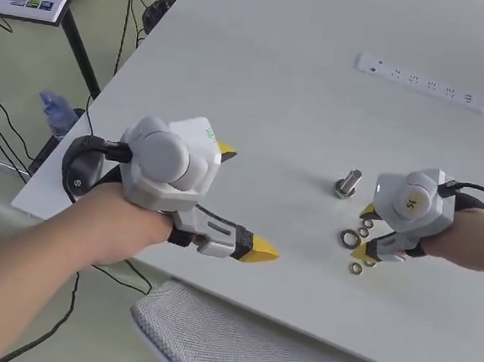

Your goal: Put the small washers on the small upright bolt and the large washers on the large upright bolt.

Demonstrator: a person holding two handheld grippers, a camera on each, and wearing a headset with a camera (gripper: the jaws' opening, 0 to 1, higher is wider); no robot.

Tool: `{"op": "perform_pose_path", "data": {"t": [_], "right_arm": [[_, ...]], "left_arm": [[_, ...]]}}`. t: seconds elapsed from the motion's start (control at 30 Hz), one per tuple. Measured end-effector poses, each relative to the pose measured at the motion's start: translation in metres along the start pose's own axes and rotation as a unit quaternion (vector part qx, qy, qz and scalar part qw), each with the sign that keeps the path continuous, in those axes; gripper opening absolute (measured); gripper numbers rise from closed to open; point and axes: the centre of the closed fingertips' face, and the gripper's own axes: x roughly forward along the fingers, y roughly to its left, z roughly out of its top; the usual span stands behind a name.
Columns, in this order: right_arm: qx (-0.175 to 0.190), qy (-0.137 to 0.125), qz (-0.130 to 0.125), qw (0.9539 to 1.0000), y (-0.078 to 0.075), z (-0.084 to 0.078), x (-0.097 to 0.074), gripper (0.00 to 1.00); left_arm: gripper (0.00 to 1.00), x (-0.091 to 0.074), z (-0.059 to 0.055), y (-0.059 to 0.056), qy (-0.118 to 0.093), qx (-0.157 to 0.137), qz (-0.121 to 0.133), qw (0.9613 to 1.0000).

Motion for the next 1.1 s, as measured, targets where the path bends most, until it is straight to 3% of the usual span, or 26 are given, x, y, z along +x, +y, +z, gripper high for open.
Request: {"op": "perform_pose_path", "data": {"t": [0.3,0.5,0.9,1.1], "right_arm": [[0.002,0.005,0.002,1.0,0.002,-0.003,0.01,0.42],[0.011,0.008,0.015,0.9998,0.005,0.0,0.009,0.37],[0.012,0.028,0.014,0.9994,0.003,0.001,0.009,0.34],[0.002,0.045,0.015,0.9989,0.007,0.0,0.01,0.25]], "left_arm": [[0.93,-0.003,-0.002,0.001,-0.002,-0.005,0.004,1.0],[0.93,-0.005,-0.004,0.0,-0.004,-0.006,0.007,1.0],[0.92,-0.008,-0.008,-0.001,0.007,-0.006,0.009,0.9999],[0.9,-0.01,-0.004,0.001,0.007,0.003,0.012,0.9999]]}}
